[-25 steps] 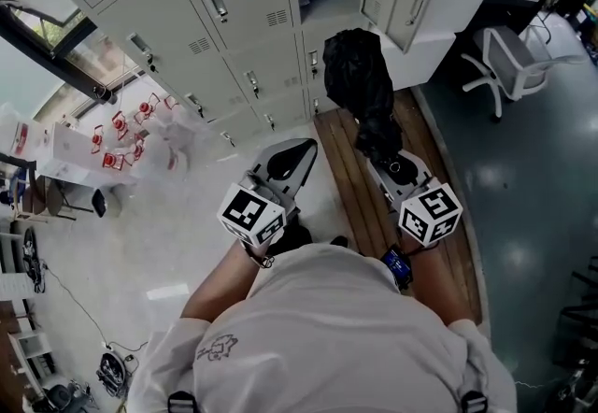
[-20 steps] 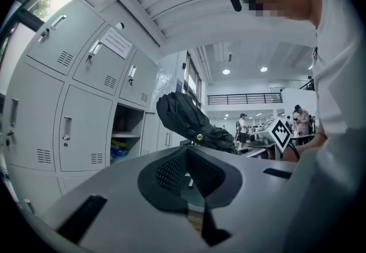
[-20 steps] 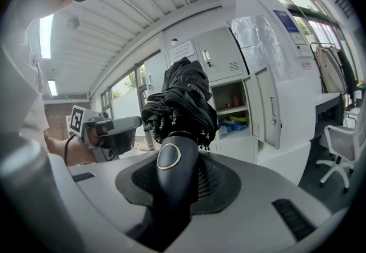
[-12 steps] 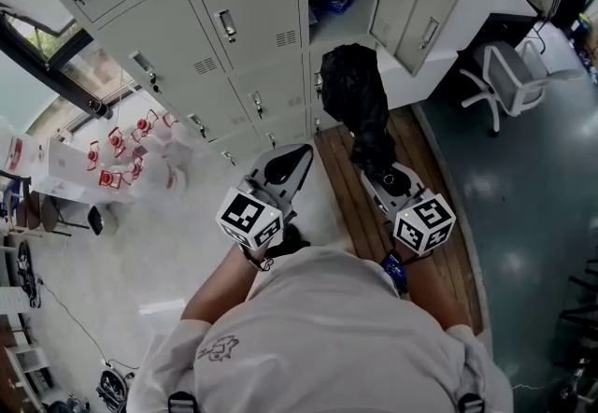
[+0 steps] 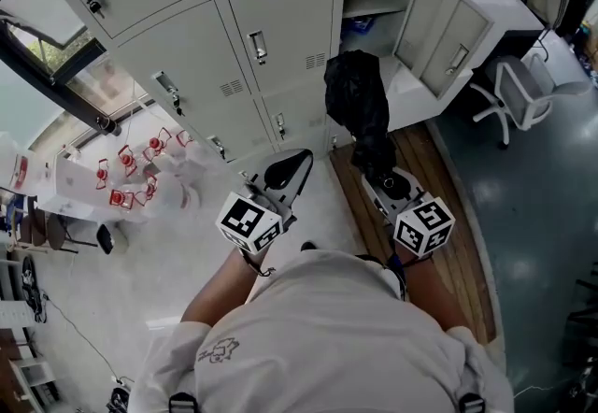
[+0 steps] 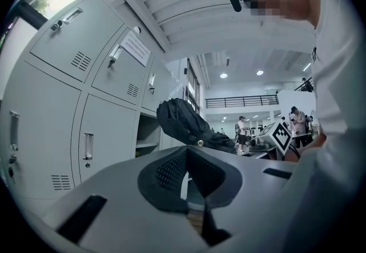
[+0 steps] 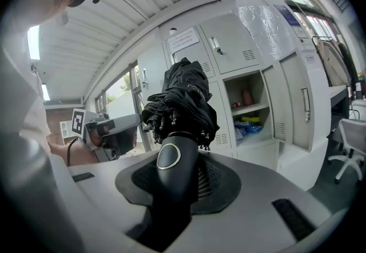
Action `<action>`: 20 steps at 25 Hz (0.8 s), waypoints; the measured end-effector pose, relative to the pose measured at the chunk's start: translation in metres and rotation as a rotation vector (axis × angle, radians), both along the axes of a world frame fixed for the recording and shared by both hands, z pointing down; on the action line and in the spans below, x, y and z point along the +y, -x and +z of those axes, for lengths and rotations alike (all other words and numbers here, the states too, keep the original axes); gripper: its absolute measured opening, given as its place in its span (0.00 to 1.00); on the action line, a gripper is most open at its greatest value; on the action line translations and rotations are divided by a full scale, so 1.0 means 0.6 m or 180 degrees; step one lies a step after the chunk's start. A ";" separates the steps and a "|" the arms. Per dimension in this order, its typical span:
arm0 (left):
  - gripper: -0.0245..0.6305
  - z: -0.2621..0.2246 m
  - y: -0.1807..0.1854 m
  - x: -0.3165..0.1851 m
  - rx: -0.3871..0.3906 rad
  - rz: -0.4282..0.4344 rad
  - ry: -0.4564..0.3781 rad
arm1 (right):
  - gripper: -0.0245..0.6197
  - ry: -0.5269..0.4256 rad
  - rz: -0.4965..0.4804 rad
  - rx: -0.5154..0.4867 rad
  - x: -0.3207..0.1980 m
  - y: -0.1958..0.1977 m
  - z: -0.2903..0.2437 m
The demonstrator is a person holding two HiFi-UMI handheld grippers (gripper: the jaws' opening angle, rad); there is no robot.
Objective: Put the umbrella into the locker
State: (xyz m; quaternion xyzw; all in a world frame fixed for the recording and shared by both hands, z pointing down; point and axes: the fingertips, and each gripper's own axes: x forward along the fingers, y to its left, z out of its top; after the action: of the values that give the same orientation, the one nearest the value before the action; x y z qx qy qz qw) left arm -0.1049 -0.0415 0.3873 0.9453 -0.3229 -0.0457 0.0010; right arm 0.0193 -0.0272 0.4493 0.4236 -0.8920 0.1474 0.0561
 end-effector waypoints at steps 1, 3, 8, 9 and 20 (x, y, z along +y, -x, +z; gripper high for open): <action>0.05 0.002 0.012 -0.007 -0.0004 -0.0001 0.0013 | 0.27 0.0001 -0.0003 0.0001 -0.006 0.012 0.001; 0.05 0.007 0.029 -0.017 -0.0012 0.0011 0.0040 | 0.27 0.0015 -0.0008 0.0008 -0.017 0.032 0.005; 0.05 0.014 0.050 -0.030 -0.0020 0.0055 0.0047 | 0.27 0.0068 -0.0007 0.0027 -0.037 0.057 0.015; 0.05 0.017 0.054 -0.034 -0.0008 0.0045 0.0062 | 0.27 0.0075 -0.0005 0.0028 -0.041 0.060 0.017; 0.05 0.036 0.053 -0.075 -0.0049 -0.0009 0.0166 | 0.27 0.0107 -0.0037 0.0007 -0.093 0.048 0.027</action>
State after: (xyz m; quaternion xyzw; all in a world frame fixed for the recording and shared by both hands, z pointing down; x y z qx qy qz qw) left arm -0.1370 -0.0867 0.4091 0.9448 -0.3253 -0.0299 0.0231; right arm -0.0095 -0.0830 0.4656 0.4176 -0.8918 0.1616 0.0651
